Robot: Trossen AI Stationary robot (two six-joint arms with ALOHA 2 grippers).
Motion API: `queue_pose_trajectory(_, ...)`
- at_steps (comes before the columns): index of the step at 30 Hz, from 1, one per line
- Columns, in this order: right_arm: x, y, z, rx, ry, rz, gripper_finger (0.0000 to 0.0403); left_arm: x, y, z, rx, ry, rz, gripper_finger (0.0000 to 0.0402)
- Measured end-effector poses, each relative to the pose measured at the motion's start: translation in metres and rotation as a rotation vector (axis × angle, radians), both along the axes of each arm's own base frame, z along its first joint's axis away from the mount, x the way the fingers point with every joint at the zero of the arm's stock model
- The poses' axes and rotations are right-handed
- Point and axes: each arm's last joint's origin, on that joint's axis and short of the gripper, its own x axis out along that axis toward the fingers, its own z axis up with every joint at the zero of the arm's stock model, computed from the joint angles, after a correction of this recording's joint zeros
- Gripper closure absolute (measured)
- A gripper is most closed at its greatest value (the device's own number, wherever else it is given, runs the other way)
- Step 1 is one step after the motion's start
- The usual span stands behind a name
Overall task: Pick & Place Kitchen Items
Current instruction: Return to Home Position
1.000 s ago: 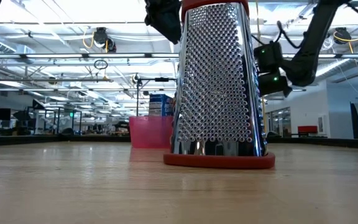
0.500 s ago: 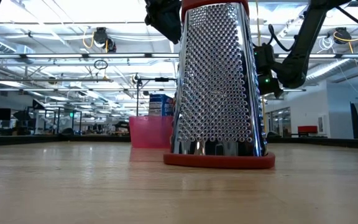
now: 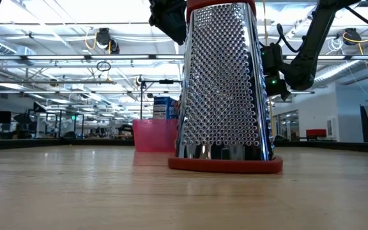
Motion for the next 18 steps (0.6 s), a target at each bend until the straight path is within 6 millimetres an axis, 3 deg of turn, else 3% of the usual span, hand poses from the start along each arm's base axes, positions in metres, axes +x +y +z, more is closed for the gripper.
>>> queue_pose_trajectory(11, 0.006, 0.007, 0.001, -0.006, -0.008, -0.024, 0.0296, 0.0, 0.0, 0.0, -0.002, -0.002, 0.003, 0.0215)
queue_pose_trajectory(18, 0.011, 0.027, 0.024, -0.033, -0.047, 0.035, 0.0297, -0.003, -0.002, 0.001, 0.009, 0.012, 0.011, 0.0215)
